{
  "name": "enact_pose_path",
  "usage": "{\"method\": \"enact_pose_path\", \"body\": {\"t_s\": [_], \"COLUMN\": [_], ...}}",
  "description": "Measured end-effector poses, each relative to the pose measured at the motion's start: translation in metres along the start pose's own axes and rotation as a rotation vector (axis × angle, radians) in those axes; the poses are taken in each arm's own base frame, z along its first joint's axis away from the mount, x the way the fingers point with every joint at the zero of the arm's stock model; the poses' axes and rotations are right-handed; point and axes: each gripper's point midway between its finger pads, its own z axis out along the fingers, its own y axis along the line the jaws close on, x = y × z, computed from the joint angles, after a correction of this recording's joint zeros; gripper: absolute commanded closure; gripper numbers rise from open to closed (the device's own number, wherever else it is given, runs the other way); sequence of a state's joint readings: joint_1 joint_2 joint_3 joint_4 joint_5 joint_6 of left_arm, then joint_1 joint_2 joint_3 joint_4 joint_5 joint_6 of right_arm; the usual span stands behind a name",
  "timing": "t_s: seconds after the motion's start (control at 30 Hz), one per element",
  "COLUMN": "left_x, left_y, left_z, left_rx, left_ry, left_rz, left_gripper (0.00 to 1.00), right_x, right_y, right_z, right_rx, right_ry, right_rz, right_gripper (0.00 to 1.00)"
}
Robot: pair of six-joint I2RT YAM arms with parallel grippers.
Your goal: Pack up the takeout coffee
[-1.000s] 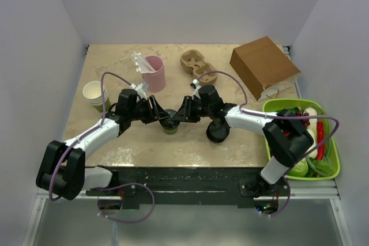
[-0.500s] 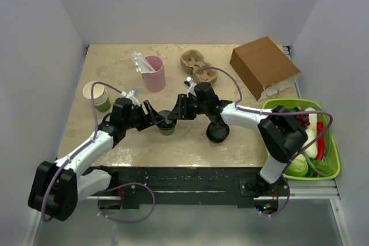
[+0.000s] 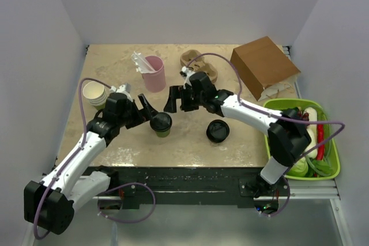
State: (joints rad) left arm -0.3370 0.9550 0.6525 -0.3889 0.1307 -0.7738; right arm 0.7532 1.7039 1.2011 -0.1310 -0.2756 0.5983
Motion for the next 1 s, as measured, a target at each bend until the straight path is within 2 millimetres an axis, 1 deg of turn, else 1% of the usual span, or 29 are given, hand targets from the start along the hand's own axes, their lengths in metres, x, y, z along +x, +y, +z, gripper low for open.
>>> {"method": "enact_pose_path", "body": {"t_s": [0.07, 0.13, 0.23, 0.3, 0.37, 0.4, 0.43, 0.47, 0.53, 0.6, 0.63, 0.67, 0.7, 0.8, 0.9, 0.93, 1.0], "left_x": [-0.011, -0.02, -0.026, -0.03, -0.035, -0.037, -0.039, -0.039, -0.039, -0.038, -0.037, -0.035, -0.033, -0.03, -0.032, -0.032, -0.031], "left_y": [-0.007, -0.014, -0.017, -0.018, -0.018, -0.017, -0.015, -0.013, -0.008, -0.004, -0.002, 0.001, 0.004, 0.011, 0.014, 0.015, 0.018], "left_z": [-0.007, -0.014, -0.029, -0.041, -0.052, -0.058, -0.064, -0.069, -0.076, -0.082, -0.085, -0.087, -0.089, -0.096, -0.1, -0.101, -0.1], "left_rx": [0.008, 0.024, 0.041, 0.049, 0.05, 0.048, 0.045, 0.039, 0.023, 0.012, 0.006, -0.003, -0.012, -0.036, -0.045, -0.052, -0.067], "left_ry": [-0.03, -0.064, -0.112, -0.154, -0.197, -0.22, -0.24, -0.256, -0.278, -0.288, -0.291, -0.289, -0.29, -0.303, -0.321, -0.324, -0.323], "left_rz": [0.011, 0.019, 0.031, 0.041, 0.049, 0.051, 0.052, 0.055, 0.066, 0.07, 0.07, 0.069, 0.068, 0.064, 0.062, 0.061, 0.06], "left_gripper": [0.0, 0.0, 0.0, 0.0, 0.0, 0.0, 0.0, 0.0, 0.0, 0.0, 0.0, 0.0, 0.0, 0.0, 0.0, 0.0, 0.0], "right_x": [-0.019, -0.046, -0.088, -0.109, -0.123, -0.126, -0.129, -0.13, -0.132, -0.135, -0.141, -0.147, -0.154, -0.173, -0.176, -0.173, -0.167], "right_y": [-0.001, -0.008, -0.036, -0.058, -0.078, -0.087, -0.093, -0.096, -0.098, -0.101, -0.103, -0.105, -0.109, -0.124, -0.146, -0.154, -0.169], "right_z": [-0.017, -0.042, -0.088, -0.12, -0.149, -0.161, -0.169, -0.173, -0.169, -0.153, -0.142, -0.129, -0.116, -0.072, -0.032, -0.021, -0.005], "right_rx": [0.02, 0.066, 0.224, 0.339, 0.427, 0.461, 0.489, 0.502, 0.507, 0.512, 0.511, 0.516, 0.522, 0.533, 0.552, 0.561, 0.587], "right_ry": [-0.057, -0.146, -0.307, -0.401, -0.479, -0.505, -0.519, -0.517, -0.49, -0.432, -0.406, -0.376, -0.346, -0.267, -0.194, -0.169, -0.127], "right_rz": [-0.023, -0.048, -0.074, -0.064, -0.067, -0.073, -0.087, -0.117, -0.187, -0.262, -0.296, -0.328, -0.351, -0.399, -0.41, -0.41, -0.408], "right_gripper": [0.02, 0.02, 0.02, 0.02, 0.02, 0.02, 0.02, 0.02, 0.02, 0.02, 0.02, 0.05, 0.05, 0.09, 0.14, 0.21, 0.25]}}
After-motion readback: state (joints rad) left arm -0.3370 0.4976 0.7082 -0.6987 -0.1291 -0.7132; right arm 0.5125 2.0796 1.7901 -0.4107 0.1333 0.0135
